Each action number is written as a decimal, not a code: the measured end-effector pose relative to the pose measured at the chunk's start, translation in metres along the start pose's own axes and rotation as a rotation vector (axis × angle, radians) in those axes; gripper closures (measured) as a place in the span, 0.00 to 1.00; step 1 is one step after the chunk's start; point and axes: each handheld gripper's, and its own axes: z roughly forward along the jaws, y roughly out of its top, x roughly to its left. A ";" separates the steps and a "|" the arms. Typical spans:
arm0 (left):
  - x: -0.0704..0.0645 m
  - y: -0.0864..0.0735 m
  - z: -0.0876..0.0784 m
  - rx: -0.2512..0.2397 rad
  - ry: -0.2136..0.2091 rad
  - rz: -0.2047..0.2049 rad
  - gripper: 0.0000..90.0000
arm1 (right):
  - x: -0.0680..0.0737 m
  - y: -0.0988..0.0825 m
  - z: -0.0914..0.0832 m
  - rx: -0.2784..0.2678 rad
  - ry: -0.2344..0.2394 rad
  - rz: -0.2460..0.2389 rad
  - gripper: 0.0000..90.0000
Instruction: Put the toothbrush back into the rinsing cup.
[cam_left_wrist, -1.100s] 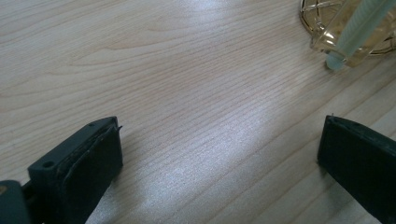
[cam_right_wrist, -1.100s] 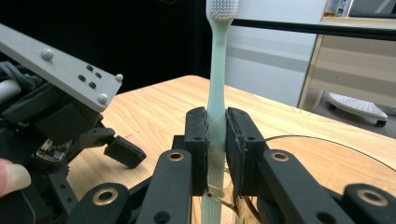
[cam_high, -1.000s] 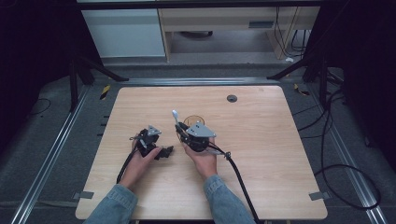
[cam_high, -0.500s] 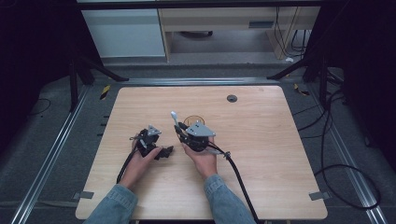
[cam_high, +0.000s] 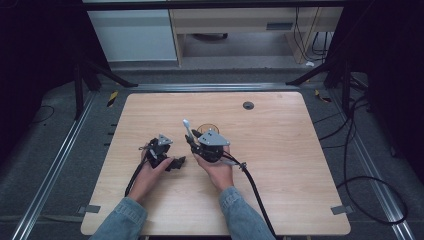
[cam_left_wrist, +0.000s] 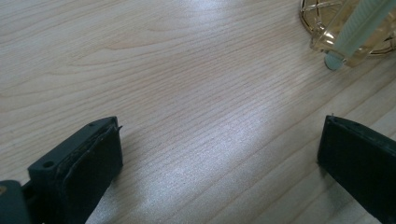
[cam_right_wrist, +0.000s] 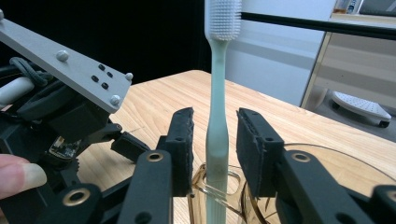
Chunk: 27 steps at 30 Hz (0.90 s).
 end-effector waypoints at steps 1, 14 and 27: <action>0.000 0.000 0.000 0.000 0.000 0.000 0.00 | 0.000 0.001 0.000 0.003 0.002 0.000 0.71; -0.001 0.000 0.000 -0.005 0.000 -0.008 0.00 | -0.002 0.013 -0.009 0.021 -0.007 -0.020 0.61; 0.000 0.000 0.000 -0.003 -0.001 -0.006 0.00 | -0.017 0.027 -0.027 0.123 -0.043 -0.013 0.38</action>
